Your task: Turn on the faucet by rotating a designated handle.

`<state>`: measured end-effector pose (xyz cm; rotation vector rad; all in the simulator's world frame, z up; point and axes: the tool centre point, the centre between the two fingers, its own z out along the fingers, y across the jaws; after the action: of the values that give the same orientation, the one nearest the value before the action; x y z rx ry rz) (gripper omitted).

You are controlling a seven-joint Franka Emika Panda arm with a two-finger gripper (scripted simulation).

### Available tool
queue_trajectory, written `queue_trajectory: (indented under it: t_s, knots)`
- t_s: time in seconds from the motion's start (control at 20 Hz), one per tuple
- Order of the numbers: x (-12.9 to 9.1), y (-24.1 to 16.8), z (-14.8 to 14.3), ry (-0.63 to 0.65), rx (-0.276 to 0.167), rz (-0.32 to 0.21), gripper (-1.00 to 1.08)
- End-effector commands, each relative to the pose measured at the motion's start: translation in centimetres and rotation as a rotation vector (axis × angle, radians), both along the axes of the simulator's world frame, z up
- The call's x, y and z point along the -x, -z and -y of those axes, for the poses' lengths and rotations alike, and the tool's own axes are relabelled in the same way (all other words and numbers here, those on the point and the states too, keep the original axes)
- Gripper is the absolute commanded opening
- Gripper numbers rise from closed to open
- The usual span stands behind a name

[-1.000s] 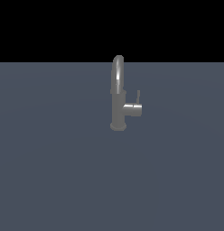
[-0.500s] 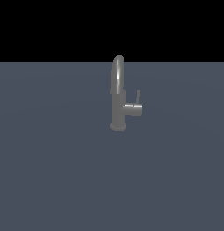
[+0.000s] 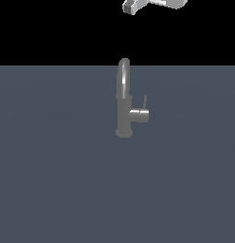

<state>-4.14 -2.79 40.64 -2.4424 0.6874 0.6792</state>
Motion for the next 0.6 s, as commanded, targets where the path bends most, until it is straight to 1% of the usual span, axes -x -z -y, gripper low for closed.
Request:
queue_trajectory:
  t_s: [0.0,0.55]
  knots:
    - [-1.3,0.9,0.6,0.043,-0.041,-0.036,-1.0]
    - [-6.7,6.0,3.4,0.246,-0.234,-0.204,-1.0]
